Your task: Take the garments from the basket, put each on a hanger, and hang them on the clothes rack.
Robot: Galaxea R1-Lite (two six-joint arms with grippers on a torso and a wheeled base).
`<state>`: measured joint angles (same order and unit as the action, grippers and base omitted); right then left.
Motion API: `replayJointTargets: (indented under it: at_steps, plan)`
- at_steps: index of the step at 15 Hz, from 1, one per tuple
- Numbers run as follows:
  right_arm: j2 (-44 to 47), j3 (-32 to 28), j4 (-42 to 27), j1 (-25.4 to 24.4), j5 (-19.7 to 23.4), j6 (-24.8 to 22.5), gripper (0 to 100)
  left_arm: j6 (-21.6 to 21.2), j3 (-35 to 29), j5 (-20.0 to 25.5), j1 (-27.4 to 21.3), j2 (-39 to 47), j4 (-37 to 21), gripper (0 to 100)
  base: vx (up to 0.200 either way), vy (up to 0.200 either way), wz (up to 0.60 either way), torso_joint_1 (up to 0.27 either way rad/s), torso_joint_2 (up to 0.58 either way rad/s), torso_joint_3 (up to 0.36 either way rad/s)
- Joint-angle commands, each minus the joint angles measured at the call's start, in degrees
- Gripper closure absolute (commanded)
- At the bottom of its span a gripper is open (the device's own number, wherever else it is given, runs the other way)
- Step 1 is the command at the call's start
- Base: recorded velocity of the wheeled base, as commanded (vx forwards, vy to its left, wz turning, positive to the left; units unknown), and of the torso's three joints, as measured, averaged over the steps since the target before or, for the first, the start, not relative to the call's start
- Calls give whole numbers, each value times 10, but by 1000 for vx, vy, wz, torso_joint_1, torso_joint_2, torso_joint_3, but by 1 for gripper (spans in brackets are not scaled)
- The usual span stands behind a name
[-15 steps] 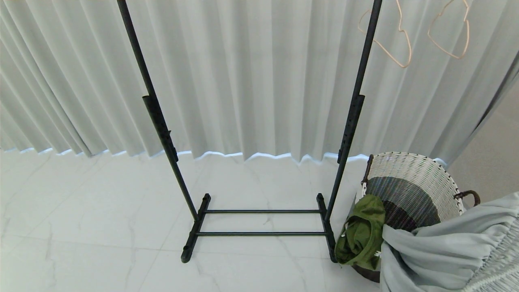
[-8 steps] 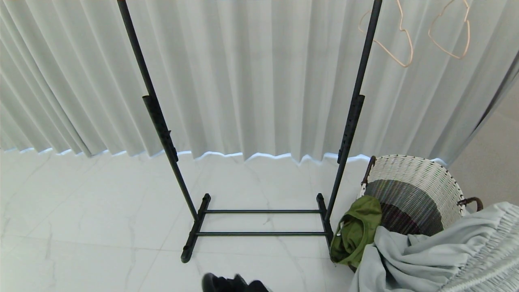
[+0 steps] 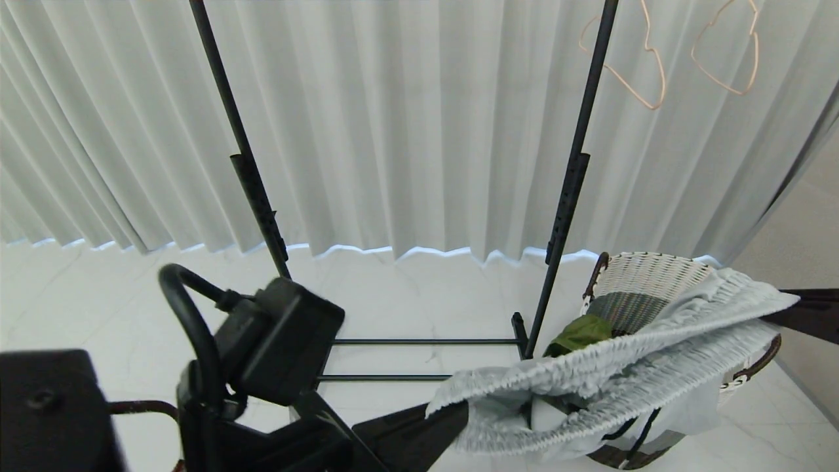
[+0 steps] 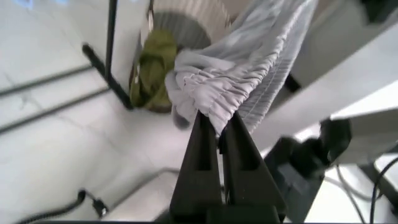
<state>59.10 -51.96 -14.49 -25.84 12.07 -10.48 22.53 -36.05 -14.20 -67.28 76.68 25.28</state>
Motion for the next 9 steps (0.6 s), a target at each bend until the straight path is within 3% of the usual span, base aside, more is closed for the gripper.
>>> replayJointTargets:
  at_steps: [1, 3, 5, 9]
  plan:
    - [30, -3, 47, -3, 3, 17, 100, -9, -46, 2, 10, -33, 0, 100, 0, 0, 0, 0, 0, 0]
    - [50, -10, 130, -3, 12, 38, 100, -12, -113, 4, 27, -31, -1, 100, 0, 0, 0, 0, 0, 0]
    - [81, -46, 173, -10, 13, 45, 100, -52, -165, 25, 83, -27, -1, 100, 0, 0, 0, 0, 0, 0]
    - [151, -126, 192, -27, 21, 55, 100, -115, -225, 157, 237, -43, -7, 100, 0, 0, 0, 0, 0, 0]
